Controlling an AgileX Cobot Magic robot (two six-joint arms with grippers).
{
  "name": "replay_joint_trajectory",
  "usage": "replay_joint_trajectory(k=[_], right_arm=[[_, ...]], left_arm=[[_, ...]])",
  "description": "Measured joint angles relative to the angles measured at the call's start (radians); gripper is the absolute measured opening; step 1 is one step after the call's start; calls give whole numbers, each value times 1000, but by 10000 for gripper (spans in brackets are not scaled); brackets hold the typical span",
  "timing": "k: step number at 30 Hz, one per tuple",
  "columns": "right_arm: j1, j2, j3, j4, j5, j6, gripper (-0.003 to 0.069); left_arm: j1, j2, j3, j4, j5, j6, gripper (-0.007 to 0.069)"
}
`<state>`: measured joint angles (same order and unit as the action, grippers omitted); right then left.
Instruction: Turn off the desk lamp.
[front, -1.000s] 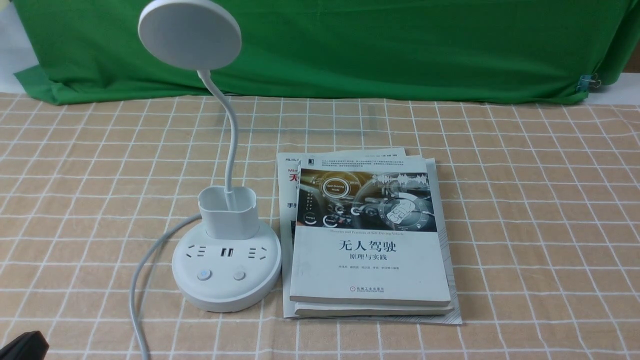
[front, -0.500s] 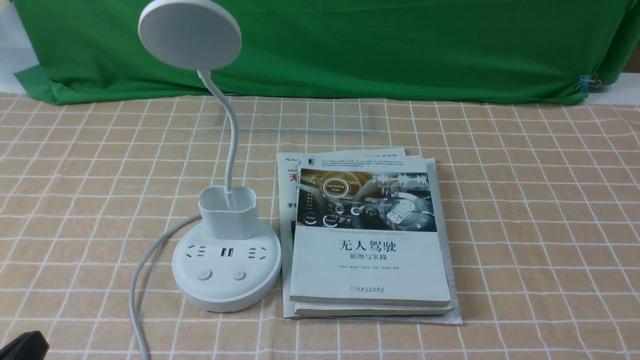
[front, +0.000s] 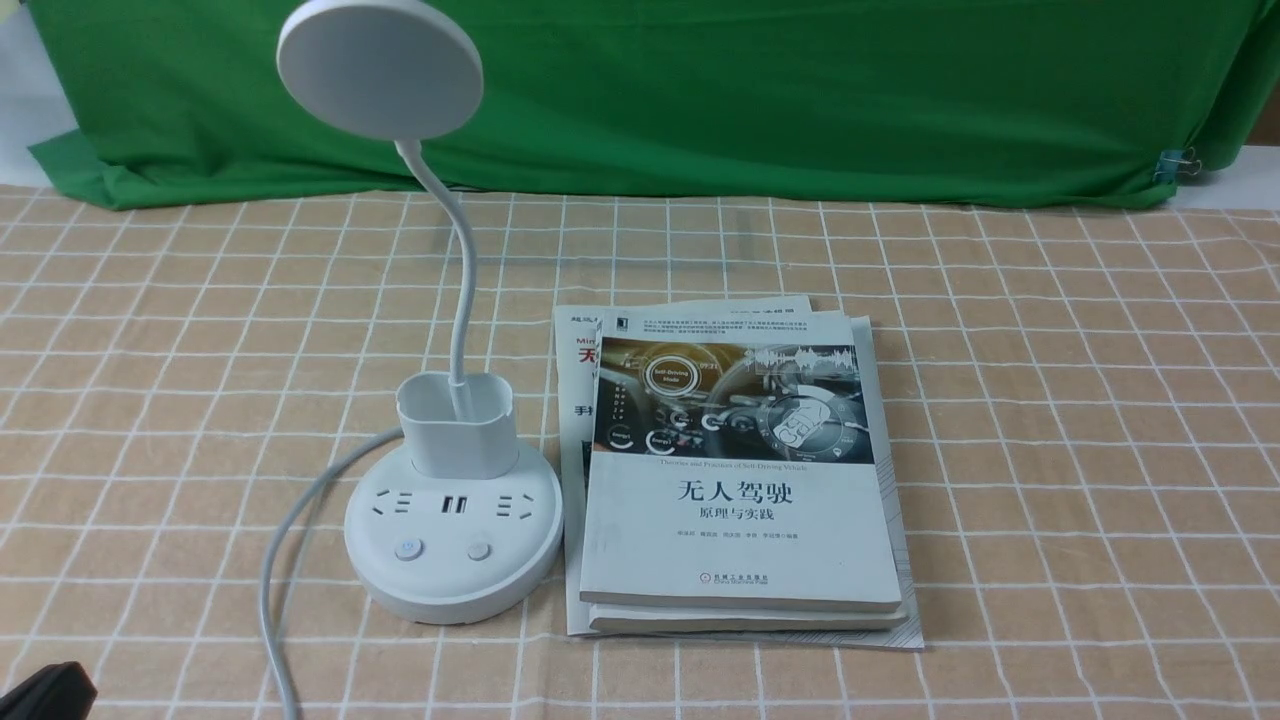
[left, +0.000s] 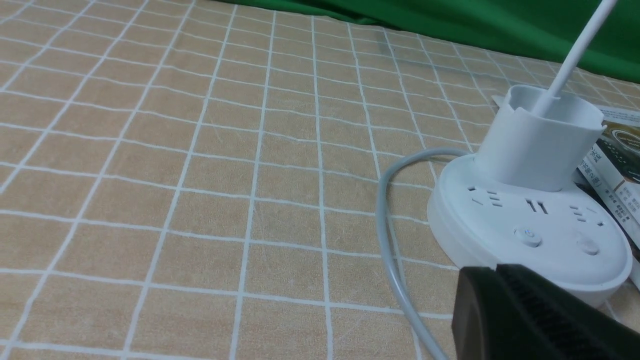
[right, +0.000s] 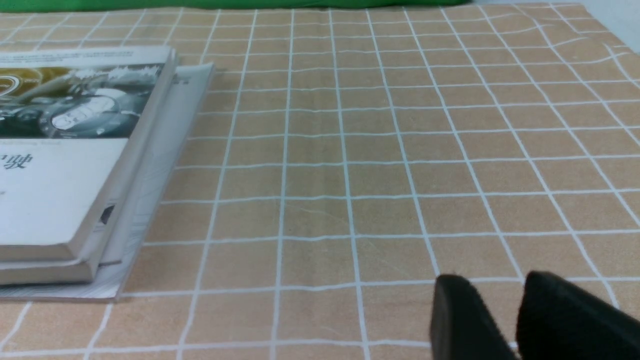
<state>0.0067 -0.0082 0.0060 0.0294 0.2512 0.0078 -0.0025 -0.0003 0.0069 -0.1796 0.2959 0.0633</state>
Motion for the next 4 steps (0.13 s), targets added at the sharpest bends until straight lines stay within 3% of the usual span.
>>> replay_joint_trajectory(k=[4], right_arm=[[0, 0, 0, 0, 0, 0, 243]], left_arm=[[0, 0, 0, 0, 0, 0, -2]])
